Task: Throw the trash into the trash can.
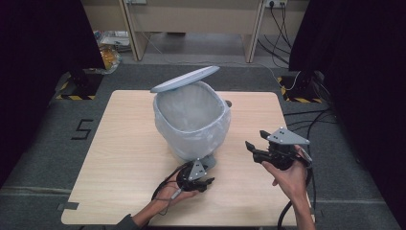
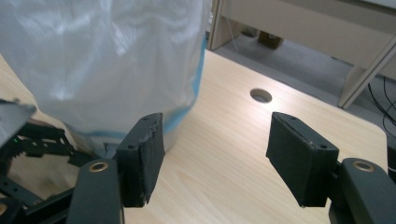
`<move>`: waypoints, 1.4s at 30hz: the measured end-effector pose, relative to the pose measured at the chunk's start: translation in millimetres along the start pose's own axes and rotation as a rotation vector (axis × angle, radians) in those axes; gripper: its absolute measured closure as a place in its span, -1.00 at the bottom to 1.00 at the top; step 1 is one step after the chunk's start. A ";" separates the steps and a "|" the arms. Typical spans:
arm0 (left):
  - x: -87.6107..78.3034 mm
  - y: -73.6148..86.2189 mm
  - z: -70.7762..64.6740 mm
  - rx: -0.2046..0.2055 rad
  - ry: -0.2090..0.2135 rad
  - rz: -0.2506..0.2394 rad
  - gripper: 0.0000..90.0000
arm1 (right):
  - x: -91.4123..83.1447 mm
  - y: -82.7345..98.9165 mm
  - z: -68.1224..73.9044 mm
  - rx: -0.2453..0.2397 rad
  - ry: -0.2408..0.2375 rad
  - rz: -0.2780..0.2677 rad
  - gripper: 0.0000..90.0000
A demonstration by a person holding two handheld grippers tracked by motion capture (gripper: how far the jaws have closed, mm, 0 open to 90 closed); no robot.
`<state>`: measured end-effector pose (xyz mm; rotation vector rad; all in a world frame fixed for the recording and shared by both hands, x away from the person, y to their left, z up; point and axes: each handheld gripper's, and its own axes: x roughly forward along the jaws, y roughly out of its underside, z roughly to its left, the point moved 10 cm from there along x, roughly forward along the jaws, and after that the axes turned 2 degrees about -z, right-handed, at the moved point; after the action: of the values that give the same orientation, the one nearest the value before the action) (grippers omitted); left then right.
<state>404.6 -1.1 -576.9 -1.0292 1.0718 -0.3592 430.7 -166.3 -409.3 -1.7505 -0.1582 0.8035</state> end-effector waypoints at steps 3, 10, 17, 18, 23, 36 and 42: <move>-0.1 0.1 -0.1 -0.001 0.003 0.001 0.06 | -0.5 10.3 -2.5 0.009 0.012 0.013 -0.21; 0.1 -0.1 0.1 0.001 -0.003 -0.001 0.06 | -2.4 32.4 -4.5 0.021 0.024 0.038 -0.21; 0.1 -0.1 0.2 0.002 -0.004 0.000 0.06 | -3.9 48.1 -5.6 0.032 0.034 0.053 -0.21; 0.2 0.0 0.1 0.002 -0.004 0.000 0.06 | -3.5 50.7 -5.0 0.032 0.032 0.055 -0.22; 0.5 -0.2 0.0 0.004 -0.004 -0.004 0.06 | -0.8 67.9 -0.7 0.044 0.026 0.079 -0.23; -0.4 0.8 0.6 0.017 -0.005 0.009 0.06 | 8.7 110.5 10.6 0.079 0.010 0.118 -0.29; -0.3 0.8 0.4 0.019 -0.006 0.010 0.05 | 17.9 133.2 18.9 0.108 -0.009 0.149 -0.37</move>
<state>404.6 -0.3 -577.3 -1.0072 1.0659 -0.3574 394.8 -188.3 -538.3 -1.6709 0.0100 0.9114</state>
